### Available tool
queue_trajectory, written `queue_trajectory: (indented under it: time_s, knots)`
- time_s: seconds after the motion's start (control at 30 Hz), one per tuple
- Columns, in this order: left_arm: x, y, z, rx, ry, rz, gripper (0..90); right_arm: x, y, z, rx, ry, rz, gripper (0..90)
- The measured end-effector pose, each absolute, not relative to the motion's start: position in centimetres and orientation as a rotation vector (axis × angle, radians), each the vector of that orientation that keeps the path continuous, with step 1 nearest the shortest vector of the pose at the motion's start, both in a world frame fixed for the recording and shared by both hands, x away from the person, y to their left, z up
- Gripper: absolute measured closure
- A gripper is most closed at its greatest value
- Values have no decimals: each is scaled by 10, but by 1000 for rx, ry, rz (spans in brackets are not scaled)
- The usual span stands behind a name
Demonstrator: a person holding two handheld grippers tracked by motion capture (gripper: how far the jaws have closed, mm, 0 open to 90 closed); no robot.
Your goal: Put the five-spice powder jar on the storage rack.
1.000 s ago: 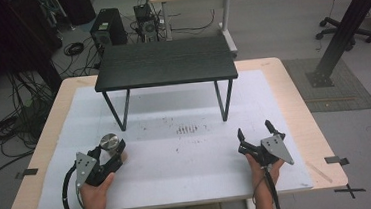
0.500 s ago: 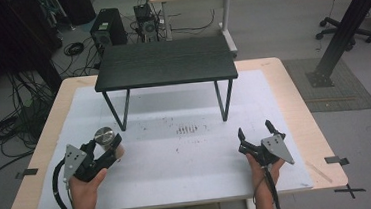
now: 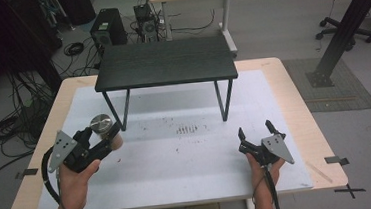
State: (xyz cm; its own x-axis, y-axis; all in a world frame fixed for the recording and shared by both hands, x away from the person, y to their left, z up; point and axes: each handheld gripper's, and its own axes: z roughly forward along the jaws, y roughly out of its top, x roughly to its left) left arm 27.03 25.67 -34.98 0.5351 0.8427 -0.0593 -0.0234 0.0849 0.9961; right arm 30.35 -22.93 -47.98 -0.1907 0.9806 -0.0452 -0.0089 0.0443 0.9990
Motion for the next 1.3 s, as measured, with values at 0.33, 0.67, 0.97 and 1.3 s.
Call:
queue_trajectory:
  time_s: [0.33, 0.67, 0.97, 1.3]
  knots:
    - [281, 253, -316, 1352, 720, 711, 426, 304, -230, -480, 1087, 1360, 1315, 61]
    - [292, 247, -278, 1374, 653, 681, 425, 304, -230, -480, 1096, 1356, 1316, 63]
    - [307, 239, -249, 1368, 615, 656, 425, 304, -230, -480, 1100, 1355, 1315, 65]
    - [330, 229, -223, 1343, 587, 656, 423, 304, -230, -480, 1103, 1353, 1312, 67]
